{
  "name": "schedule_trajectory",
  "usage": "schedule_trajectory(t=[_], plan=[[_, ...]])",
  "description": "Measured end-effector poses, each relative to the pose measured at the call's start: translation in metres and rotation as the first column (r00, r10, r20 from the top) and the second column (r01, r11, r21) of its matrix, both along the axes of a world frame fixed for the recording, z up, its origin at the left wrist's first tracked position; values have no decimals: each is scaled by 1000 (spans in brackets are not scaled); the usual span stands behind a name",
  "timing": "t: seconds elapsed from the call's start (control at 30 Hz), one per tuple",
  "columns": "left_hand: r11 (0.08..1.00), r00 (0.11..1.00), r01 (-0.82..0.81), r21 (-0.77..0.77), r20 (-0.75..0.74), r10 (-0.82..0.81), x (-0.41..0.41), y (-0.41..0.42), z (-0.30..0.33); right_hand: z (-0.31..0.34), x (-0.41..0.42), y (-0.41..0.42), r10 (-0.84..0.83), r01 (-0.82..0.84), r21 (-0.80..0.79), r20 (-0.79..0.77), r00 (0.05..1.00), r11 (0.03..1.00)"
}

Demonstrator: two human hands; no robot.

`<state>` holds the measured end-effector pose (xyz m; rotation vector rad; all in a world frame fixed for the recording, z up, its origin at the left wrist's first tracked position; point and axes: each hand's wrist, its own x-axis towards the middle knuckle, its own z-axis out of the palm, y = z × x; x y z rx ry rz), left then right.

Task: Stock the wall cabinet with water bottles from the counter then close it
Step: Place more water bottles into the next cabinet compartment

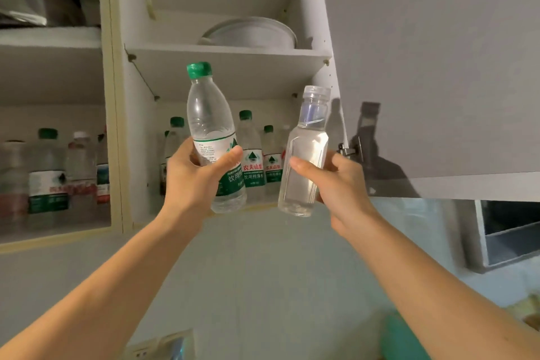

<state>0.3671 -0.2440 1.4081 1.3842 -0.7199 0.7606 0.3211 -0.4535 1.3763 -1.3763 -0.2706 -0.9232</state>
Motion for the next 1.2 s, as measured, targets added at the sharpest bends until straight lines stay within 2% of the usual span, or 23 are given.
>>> schedule_trajectory(t=[0.27,0.47,0.53,0.63,0.73,0.83,0.97,1.2], plan=[[988,982,-128,88,-126,138,55,-25,16,49,70,-35,-32,29,-46,-80,996,999],[980,967,-141,141,-191,167,82,-36,13,37,112,-46,-88,65,-124,-190,978,990],[974,962,-145,173,-204,179,87,-38,13,32,122,-47,-100,71,-161,-181,978,984],[922,942,-226,316,-168,289,89,-34,15,31,131,-49,-109,68,-212,-187,976,975],[782,902,-344,519,-49,430,89,-23,16,31,137,-58,-140,77,-306,-189,972,949],[683,868,-400,611,15,496,90,-16,18,31,138,-67,-148,56,-403,-199,969,914],[648,848,-426,632,30,529,96,-27,20,34,140,-69,-162,41,-466,-224,961,884],[651,839,-437,621,20,545,114,-58,18,40,152,-67,-155,6,-518,-245,957,855]])
